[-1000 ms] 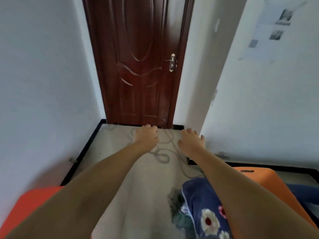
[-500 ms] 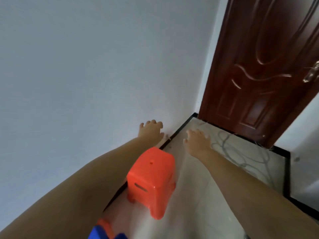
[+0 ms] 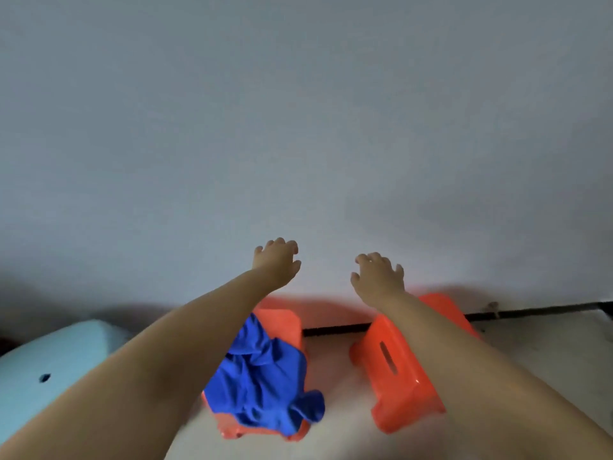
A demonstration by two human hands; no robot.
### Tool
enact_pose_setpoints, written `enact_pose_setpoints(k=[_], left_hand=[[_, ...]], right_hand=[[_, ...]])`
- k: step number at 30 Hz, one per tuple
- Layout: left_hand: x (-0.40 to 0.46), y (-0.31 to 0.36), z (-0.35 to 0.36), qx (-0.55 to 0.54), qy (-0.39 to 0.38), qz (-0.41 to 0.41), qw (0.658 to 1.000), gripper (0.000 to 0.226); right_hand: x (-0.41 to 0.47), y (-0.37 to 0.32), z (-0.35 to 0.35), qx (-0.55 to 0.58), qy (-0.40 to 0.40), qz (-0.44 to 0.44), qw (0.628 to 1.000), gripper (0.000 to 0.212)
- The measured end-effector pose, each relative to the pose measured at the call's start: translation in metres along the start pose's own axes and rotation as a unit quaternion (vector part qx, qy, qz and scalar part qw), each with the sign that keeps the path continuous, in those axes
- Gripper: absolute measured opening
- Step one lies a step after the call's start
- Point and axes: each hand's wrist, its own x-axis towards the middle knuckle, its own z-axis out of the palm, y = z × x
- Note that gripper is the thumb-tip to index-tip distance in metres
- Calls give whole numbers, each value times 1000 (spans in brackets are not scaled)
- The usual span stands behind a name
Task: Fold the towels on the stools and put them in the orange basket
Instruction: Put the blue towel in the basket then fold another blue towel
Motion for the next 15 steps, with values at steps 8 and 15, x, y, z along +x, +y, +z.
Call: enact_pose_setpoints(k=[8,15], left_hand=[[-63,-100,53,-40,-58,-171,983,35],[-76,-167,88,-85,-107,-238,962,34]], right_hand=[[7,-58,69,-49,-109,-95,988,41],[20,-97,113,-75,-153,-104,980,42]])
